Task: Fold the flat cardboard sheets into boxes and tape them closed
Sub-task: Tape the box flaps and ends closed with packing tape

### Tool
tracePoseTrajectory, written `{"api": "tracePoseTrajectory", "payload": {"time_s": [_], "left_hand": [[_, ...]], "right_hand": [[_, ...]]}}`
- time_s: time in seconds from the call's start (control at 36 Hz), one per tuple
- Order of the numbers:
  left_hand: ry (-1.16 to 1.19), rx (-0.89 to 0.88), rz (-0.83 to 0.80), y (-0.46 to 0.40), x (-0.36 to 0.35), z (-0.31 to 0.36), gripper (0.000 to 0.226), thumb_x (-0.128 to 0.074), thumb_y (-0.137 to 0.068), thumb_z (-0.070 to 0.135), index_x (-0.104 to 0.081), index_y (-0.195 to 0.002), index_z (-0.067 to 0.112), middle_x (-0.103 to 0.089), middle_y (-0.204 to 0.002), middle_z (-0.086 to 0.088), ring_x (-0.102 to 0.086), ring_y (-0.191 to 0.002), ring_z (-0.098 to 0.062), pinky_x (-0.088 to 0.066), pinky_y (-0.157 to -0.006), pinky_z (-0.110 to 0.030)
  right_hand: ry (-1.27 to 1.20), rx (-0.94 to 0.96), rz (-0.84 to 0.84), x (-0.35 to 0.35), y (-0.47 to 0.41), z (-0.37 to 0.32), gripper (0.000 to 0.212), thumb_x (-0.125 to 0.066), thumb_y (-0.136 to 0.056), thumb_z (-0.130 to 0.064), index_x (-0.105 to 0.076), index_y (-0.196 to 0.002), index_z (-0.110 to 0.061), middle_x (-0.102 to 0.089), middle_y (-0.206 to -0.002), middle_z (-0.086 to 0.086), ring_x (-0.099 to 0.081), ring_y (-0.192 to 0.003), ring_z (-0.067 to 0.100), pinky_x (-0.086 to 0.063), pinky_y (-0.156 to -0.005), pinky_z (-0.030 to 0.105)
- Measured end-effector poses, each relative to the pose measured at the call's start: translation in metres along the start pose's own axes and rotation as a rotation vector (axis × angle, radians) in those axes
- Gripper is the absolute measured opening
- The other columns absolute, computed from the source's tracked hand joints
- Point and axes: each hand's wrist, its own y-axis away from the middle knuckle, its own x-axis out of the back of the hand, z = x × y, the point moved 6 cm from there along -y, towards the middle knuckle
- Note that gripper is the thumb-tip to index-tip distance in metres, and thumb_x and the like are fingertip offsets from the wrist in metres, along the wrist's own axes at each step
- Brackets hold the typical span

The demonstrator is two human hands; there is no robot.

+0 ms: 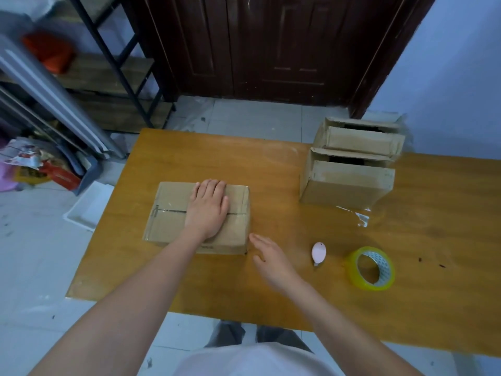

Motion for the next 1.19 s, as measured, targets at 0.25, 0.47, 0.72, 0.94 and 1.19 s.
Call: {"api": "tracePoseTrajectory", "payload": {"time_s": [0.25,0.47,0.72,0.94,1.19], "left_hand": [[-0.005,0.013,0.002,0.0,-0.001,-0.001,0.066,-0.008,-0.09,0.043,-0.043,-0.135,0.01,-0.045,-0.137,-0.007,-0.033,-0.133,-0.024,-0.013,-0.116,-0.04],[-0.008,0.006,0.016,0.0,-0.002,-0.002,0.063,-0.011,-0.091,0.041,-0.045,-0.134,0.01,-0.047,-0.134,-0.007,-0.035,-0.131,-0.024,-0.014,-0.115,-0.04],[-0.002,0.005,0.034,0.0,-0.002,-0.003,0.059,-0.016,-0.092,0.039,-0.047,-0.132,0.009,-0.05,-0.131,-0.008,-0.038,-0.128,-0.025,-0.015,-0.113,-0.04],[-0.021,-0.007,0.041,0.001,-0.001,-0.002,0.059,-0.015,-0.092,0.039,-0.047,-0.133,0.01,-0.05,-0.132,-0.008,-0.039,-0.128,-0.025,-0.017,-0.113,-0.041],[-0.024,-0.018,0.051,0.0,-0.001,0.0,0.06,-0.015,-0.092,0.038,-0.046,-0.133,0.008,-0.05,-0.131,-0.009,-0.038,-0.128,-0.027,-0.017,-0.112,-0.043]], "right_hand": [[0.414,0.127,0.326,0.003,-0.004,-0.01,0.055,-0.058,-0.089,-0.038,-0.045,-0.135,-0.012,-0.051,-0.133,0.003,-0.048,-0.124,0.02,-0.039,-0.102,0.034],[0.671,0.236,0.469,0.003,-0.009,-0.021,0.034,-0.088,-0.051,-0.041,-0.063,-0.063,-0.021,-0.062,-0.063,-0.007,-0.06,-0.063,0.014,-0.046,-0.056,0.024],[0.772,0.391,0.417,0.009,-0.02,-0.02,0.027,-0.088,-0.055,-0.022,-0.06,-0.057,-0.021,-0.06,-0.057,-0.007,-0.058,-0.058,0.014,-0.033,-0.063,0.026],[0.842,0.732,0.459,0.013,-0.022,-0.015,0.021,-0.075,-0.076,-0.019,-0.054,-0.072,-0.017,-0.055,-0.07,-0.002,-0.05,-0.062,0.018,-0.032,-0.059,0.029],[0.884,0.724,0.462,0.026,-0.034,-0.017,0.039,-0.047,-0.084,-0.042,-0.059,-0.056,-0.018,-0.054,-0.06,-0.003,-0.051,-0.056,0.019,-0.04,-0.056,0.029]]}}
